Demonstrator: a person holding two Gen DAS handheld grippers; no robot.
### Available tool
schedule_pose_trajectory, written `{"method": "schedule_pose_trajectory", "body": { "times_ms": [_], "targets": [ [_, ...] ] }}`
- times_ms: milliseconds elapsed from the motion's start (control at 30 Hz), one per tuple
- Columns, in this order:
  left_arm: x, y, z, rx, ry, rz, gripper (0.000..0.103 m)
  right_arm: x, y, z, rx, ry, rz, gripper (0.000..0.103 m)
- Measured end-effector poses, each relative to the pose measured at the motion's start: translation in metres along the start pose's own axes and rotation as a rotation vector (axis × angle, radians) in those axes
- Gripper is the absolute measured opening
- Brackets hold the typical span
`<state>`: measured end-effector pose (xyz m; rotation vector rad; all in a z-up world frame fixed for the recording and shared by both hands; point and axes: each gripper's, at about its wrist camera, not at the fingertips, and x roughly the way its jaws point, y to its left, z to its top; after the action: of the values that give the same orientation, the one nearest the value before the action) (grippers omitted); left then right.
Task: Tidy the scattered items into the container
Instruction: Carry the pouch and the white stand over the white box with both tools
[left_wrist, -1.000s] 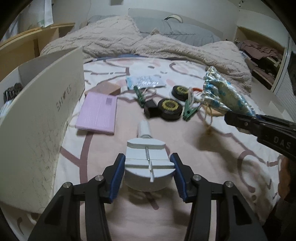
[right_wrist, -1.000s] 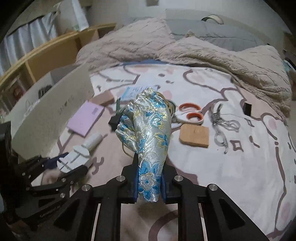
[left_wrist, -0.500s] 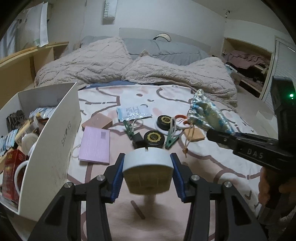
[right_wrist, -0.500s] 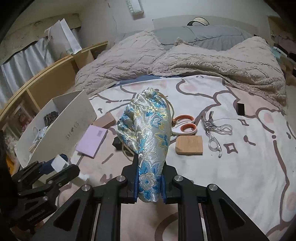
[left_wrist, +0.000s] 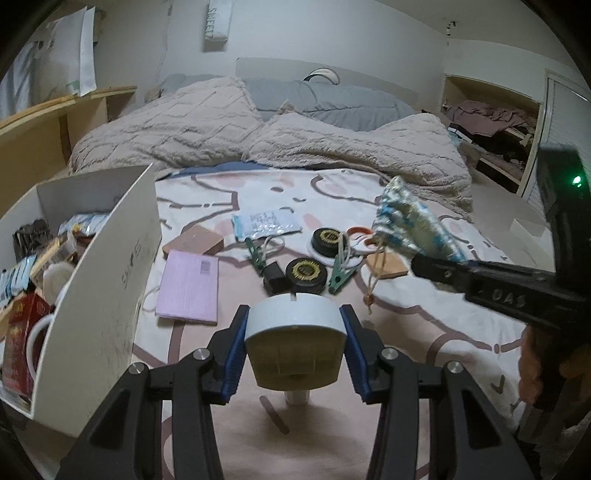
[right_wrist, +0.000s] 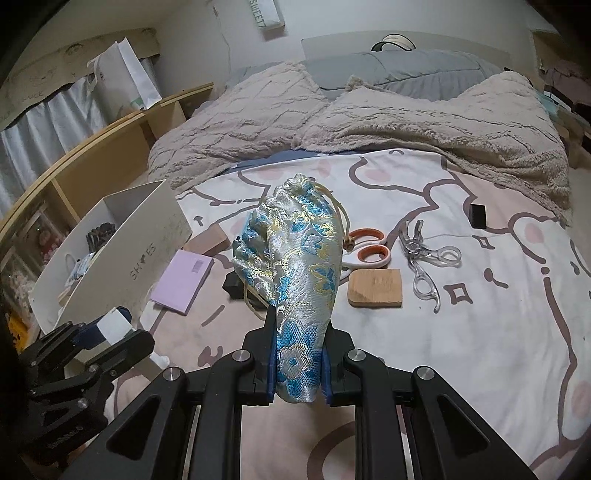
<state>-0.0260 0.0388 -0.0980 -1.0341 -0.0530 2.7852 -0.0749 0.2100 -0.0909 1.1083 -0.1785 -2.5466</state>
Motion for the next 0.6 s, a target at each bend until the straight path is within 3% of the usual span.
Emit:
{"method": "schedule_pose_trajectory", "body": {
  "times_ms": [267,600],
  "targets": [
    [0.007,0.007,-0.007,-0.018,-0.031,0.015,0.048,0.004,0.001,-0.003,-0.003,0.019,0.003,0.019],
    [0.021,0.009,-0.014,-0.005,-0.010,0.053,0.051,0.006,0.001,-0.004,-0.004,0.037,0.007,0.019]
  ]
}}
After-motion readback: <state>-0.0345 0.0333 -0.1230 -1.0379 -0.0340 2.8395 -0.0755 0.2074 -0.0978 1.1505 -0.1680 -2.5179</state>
